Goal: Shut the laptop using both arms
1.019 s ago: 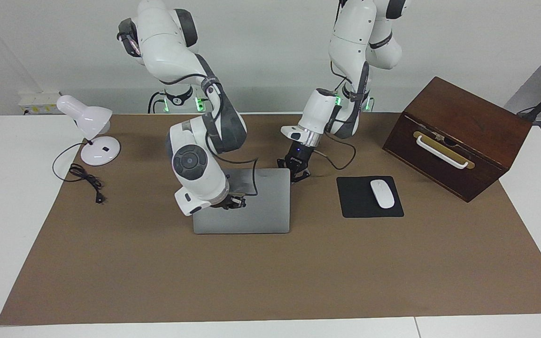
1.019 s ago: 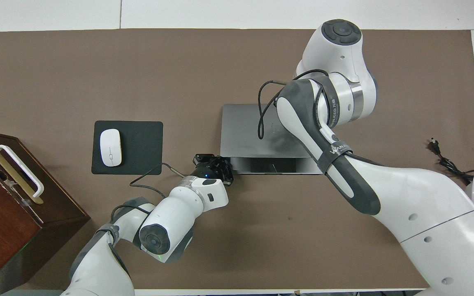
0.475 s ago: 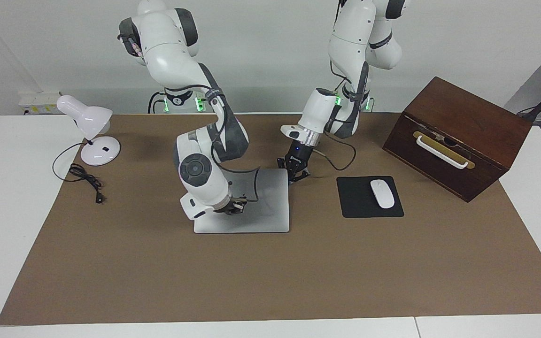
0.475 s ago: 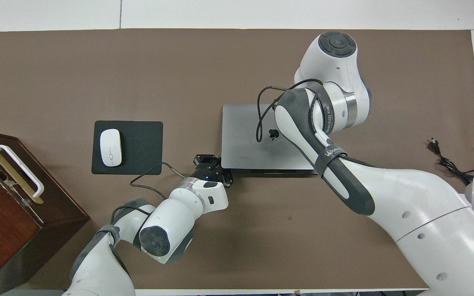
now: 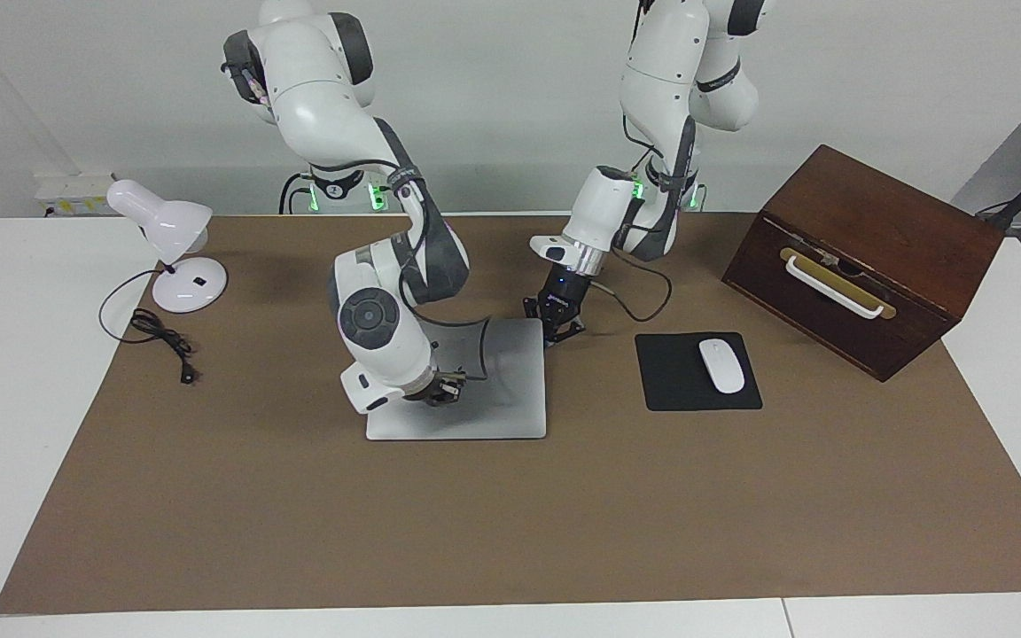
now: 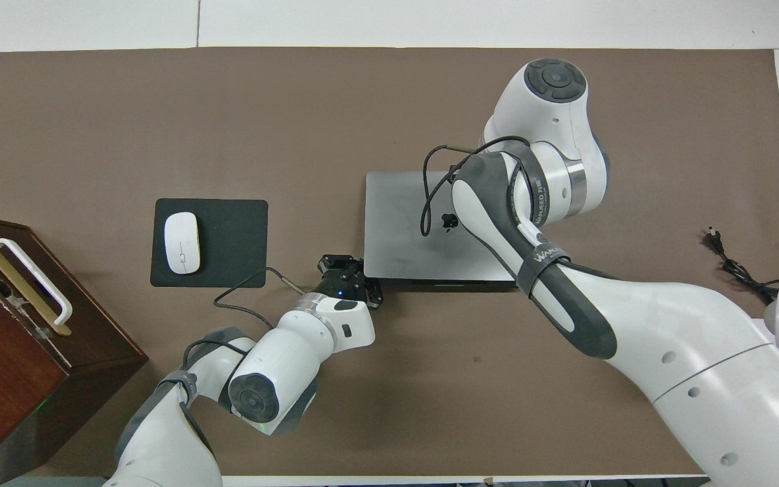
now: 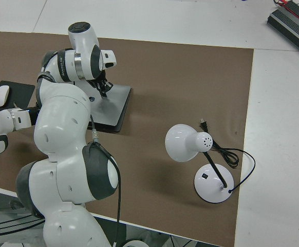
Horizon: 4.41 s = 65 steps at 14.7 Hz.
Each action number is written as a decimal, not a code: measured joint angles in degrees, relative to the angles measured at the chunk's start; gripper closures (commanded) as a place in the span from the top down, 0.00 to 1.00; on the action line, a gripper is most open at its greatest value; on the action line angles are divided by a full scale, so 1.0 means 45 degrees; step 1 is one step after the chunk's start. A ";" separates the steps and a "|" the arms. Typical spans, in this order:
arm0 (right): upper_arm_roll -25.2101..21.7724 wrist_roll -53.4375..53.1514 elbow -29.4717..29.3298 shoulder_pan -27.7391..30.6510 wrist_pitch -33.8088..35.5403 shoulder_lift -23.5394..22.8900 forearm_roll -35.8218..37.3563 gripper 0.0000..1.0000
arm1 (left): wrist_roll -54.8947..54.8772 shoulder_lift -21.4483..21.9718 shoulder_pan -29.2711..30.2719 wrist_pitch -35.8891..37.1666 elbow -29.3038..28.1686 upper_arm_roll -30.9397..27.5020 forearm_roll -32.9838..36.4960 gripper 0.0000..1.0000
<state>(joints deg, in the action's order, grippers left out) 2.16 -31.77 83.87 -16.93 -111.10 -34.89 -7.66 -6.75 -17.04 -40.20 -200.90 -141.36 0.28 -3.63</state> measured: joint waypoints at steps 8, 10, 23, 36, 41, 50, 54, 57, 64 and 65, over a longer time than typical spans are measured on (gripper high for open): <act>0.0052 -0.0277 -0.0050 0.0024 -0.0703 0.0209 -0.0001 0.00 | -0.0031 0.0041 -0.0079 -0.0229 -0.0184 -0.0007 0.0000 0.00; -0.0016 -0.0277 -0.0136 0.0091 -0.1271 0.0616 0.0007 0.00 | -0.0032 0.0066 -0.0144 -0.0243 -0.0227 -0.0047 0.0000 0.00; -0.0293 0.5336 -0.0484 0.2243 0.0901 0.4122 0.1722 1.00 | 0.0186 0.0257 -0.0168 -0.0174 -0.0431 -0.0076 -0.0004 0.00; -0.0303 0.6206 0.2160 0.3654 0.1962 0.7170 0.1776 1.00 | -0.0722 0.6723 0.1152 1.1464 -0.0392 -0.0255 -0.0009 0.00; -0.0298 0.6206 0.1225 0.3725 0.4157 0.7333 0.1751 1.00 | -0.1809 0.9127 0.3314 1.8029 0.1626 -0.0354 -0.0004 0.00; -0.0034 0.6410 0.0737 0.3630 0.6699 0.7917 0.1684 1.00 | -0.2043 0.9310 0.7181 2.0922 0.5006 -0.0401 0.0025 1.00; -0.0070 0.6716 0.0737 0.3676 0.7143 0.8174 0.1682 1.00 | -0.2041 0.9253 0.8234 2.0928 0.5453 -0.0409 0.0027 1.00; -0.0219 0.7180 0.0748 0.3710 0.7147 0.8172 0.1682 1.00 | -0.2030 0.8944 0.8734 2.1127 0.6278 -0.0404 0.0027 1.00; -0.0337 0.7280 0.0742 0.4087 0.7147 0.8185 0.1683 1.00 | -0.1605 0.6464 0.9039 2.3546 0.9930 -0.0394 0.0027 1.00; -0.0337 0.7280 0.0742 0.4098 0.7147 0.8186 0.1682 1.00 | -0.1542 0.6141 0.9039 2.3687 1.0218 -0.0387 0.0028 1.00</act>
